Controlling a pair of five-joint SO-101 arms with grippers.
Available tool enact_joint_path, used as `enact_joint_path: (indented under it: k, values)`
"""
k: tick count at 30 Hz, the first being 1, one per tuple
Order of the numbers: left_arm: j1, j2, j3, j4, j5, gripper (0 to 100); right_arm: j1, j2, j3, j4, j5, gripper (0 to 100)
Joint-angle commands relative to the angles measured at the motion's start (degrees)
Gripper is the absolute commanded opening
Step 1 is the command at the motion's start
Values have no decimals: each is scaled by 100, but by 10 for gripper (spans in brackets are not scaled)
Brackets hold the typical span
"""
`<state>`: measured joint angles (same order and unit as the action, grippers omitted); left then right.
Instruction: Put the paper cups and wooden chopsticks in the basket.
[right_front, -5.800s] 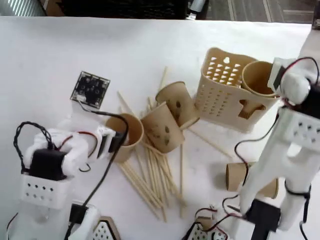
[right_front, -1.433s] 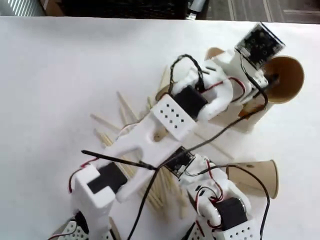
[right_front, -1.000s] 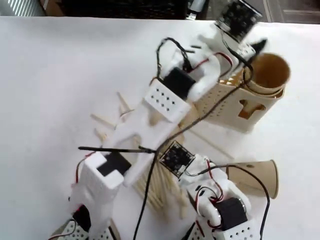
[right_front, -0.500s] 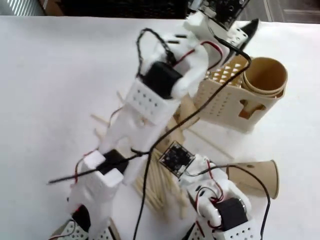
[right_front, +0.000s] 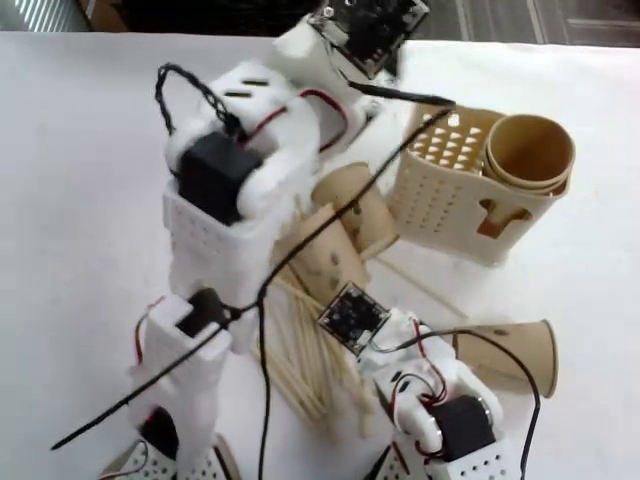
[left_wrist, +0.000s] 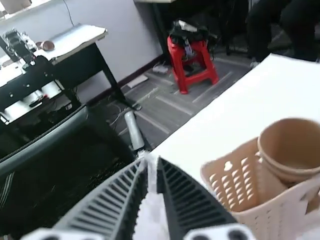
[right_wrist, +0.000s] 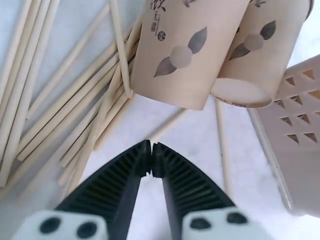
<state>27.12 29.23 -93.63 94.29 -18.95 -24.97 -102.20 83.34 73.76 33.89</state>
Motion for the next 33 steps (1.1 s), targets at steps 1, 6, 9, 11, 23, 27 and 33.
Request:
enact_joint_path:
  k: [1,6,9,11,23,27,33]
  values:
    - [-382,-558,-202,475,-97,24,-4,-13,-255,4,9,19]
    - [-875,-1007,-149,835,193,24,-4,-4,-290,-13,-158,19]
    - [-1147,-1174,-141,835,396,24,31,4,-510,13,-185,19]
    - [-1165,-1314,79,844,396,24,224,4,-668,13,-193,19]
    - [-848,-4242,3675,809,79,24,523,13,-967,13,-422,19]
    - [-1138,-5358,4985,791,79,24,541,40,-1310,136,-413,19]
    - [-1789,-7090,6971,448,53,24,734,1349,-2558,453,-387,19]
